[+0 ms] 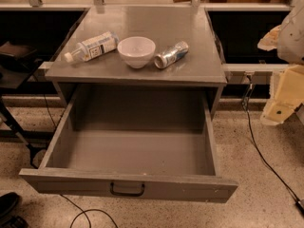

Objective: Place redbull can into top drawer

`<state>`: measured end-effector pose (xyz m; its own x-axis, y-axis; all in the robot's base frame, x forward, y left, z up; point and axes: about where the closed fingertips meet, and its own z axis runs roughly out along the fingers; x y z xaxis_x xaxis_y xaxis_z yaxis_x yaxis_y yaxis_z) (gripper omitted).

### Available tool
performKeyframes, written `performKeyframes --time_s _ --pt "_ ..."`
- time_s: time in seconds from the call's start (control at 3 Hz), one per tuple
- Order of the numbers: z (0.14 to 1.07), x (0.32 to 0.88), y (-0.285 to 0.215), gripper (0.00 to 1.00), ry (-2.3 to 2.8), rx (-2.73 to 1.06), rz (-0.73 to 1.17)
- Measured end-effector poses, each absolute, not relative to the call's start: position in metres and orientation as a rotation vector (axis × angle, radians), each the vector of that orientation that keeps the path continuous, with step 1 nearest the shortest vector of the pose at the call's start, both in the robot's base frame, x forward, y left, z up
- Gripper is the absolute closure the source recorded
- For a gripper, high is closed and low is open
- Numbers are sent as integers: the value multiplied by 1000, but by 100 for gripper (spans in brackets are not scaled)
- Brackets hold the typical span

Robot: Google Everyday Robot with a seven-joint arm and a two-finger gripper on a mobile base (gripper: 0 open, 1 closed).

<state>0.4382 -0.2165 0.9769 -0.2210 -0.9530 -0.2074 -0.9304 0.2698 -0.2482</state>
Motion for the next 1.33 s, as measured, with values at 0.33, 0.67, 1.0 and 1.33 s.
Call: performKeyframes --time_s 0.33,0.67,1.0,1.33 --pt "977 438 -216 0 2229 -1723 -101" --pt "981 455 -208 0 2185 -1700 -112" --pt "979 487 -187 0 2129 -1703 -136" --pt "978 529 -161 0 2067 -1731 -151"
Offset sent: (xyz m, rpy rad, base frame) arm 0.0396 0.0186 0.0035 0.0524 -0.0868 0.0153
